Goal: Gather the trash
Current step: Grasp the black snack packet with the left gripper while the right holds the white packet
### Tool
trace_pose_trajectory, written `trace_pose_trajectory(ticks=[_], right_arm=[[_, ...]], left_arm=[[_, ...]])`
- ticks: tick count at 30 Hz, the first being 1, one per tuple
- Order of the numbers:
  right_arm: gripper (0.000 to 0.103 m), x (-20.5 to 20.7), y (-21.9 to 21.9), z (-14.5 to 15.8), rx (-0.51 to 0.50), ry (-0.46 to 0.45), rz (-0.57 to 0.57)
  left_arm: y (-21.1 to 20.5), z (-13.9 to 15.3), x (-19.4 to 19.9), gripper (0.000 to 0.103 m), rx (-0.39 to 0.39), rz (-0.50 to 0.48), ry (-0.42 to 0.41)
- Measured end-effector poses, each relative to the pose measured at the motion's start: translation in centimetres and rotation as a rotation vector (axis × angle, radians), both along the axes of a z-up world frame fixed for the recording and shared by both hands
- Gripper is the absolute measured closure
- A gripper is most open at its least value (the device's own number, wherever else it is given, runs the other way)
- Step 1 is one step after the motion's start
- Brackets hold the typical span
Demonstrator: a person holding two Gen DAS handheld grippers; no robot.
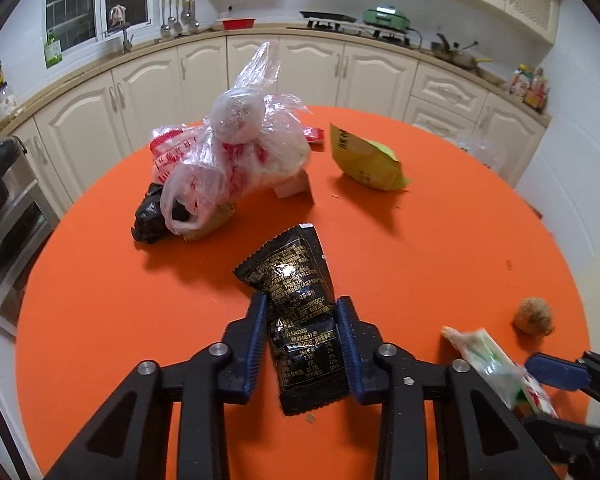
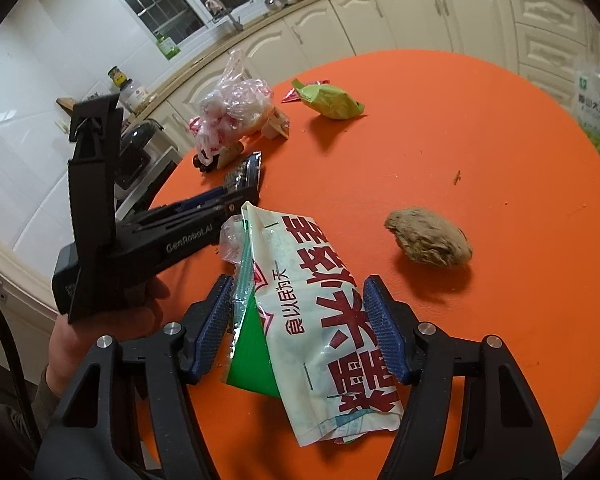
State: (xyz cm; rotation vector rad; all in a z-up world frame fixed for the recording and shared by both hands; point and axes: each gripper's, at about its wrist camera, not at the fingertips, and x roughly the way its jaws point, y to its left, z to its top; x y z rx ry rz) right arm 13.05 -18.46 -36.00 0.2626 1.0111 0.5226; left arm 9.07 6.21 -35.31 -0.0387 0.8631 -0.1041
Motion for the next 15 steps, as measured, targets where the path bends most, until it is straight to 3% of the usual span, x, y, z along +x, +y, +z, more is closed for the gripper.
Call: trace_pose_trajectory(ticks=[3,5,10,15], right_arm=[[0.054,-0.2,0.0,0.6,0.004,-0.021,-0.002],[0.055,-0.2,0.5,0.5,-0.027,-0.024,0.015],[0.042,-0.7,2.8,0.2,-0.197,-0.049,0.046],[0.039,-1.3,5.5,-0.8,-0.392,-0.089,0.096]], left_arm=[[0.4,0.2,-0.7,0.08,-0.018,-0.005,-0.009],[0.8,0.3,-1.1,0.08,-0.029,-0.003,-0.011],[1.4,0.6,-2.6,0.081,-0.036,-0.007,-0.021],[1.6,0.8,-4.6,0.082,-0.042,-0.029,-0.029]])
